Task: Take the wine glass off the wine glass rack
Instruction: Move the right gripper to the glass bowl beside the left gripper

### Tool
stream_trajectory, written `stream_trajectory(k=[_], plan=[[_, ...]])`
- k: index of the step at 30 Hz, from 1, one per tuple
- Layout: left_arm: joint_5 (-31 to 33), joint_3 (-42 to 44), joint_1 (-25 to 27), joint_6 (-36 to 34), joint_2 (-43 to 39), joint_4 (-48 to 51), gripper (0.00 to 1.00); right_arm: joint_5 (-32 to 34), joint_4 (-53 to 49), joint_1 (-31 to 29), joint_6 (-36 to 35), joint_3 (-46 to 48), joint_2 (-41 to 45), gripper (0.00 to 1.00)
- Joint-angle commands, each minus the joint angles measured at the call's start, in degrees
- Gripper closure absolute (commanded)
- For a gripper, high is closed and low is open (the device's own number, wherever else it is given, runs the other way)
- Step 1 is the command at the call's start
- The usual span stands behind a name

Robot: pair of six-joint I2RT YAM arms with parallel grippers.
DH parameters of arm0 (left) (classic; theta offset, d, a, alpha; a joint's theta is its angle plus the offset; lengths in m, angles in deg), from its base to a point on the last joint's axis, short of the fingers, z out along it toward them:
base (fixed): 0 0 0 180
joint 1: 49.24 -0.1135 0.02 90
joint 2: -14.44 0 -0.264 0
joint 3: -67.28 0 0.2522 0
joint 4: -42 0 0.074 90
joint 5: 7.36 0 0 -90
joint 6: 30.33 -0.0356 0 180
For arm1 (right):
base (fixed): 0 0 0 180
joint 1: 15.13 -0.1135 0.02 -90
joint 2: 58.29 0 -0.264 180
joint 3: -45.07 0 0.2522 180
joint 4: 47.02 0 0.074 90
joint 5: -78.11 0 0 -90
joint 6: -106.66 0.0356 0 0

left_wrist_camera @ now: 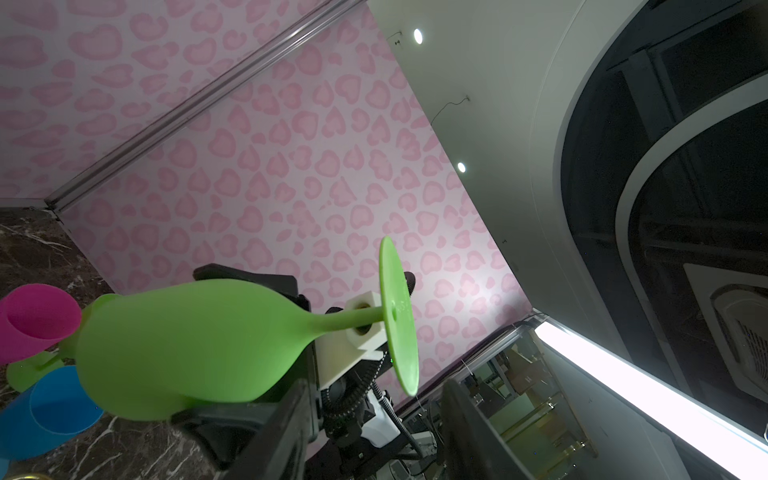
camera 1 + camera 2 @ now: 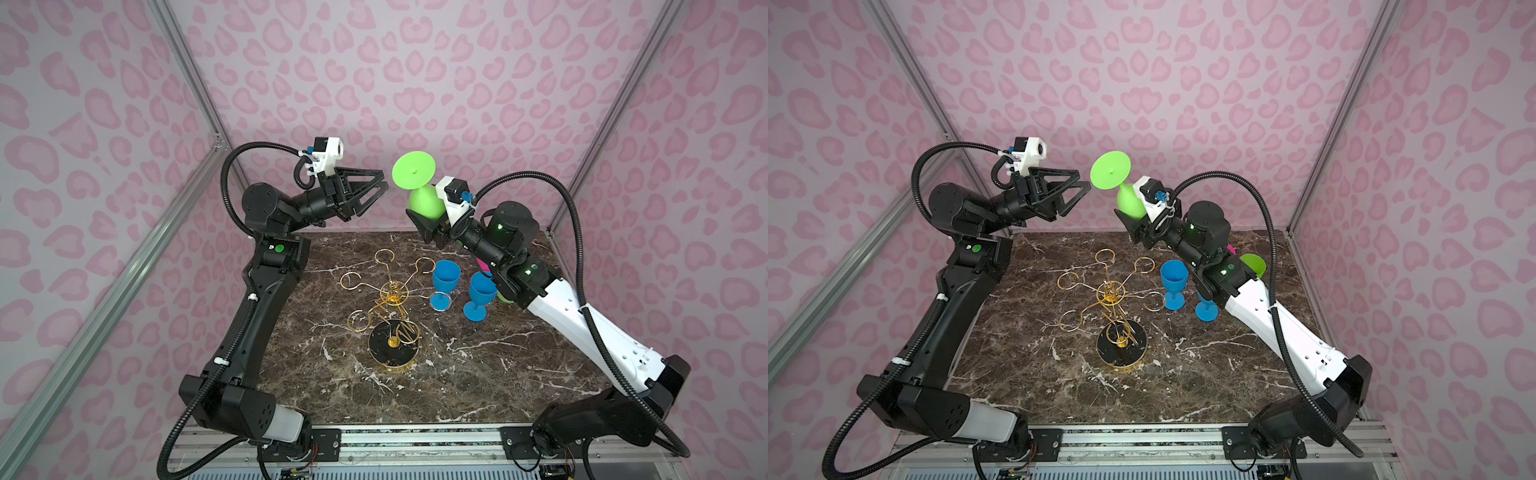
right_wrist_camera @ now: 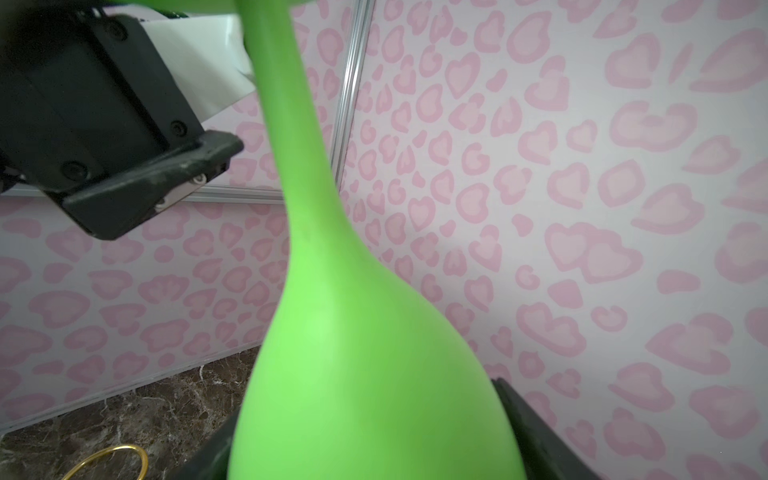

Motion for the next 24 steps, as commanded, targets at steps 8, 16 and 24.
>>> stream_trajectory(k=[8,16,24], plan=[[17.3,9.6,-0.5,-55.4,-11.6,17.4,0.46,4.4,-33.4,0.0,7.0,-8.5,5.6,0.31],[21.4,16.3,1.5,-87.4,-14.2,11.4,0.43,0.6,-45.2,-0.1,10.1,-8.8,9.4,0.33],[9.9,16.0,2.8,-112.3,-11.5,11.3,0.44,-1.1,-47.1,-0.1,11.7,-10.2,7.5,0.34]])
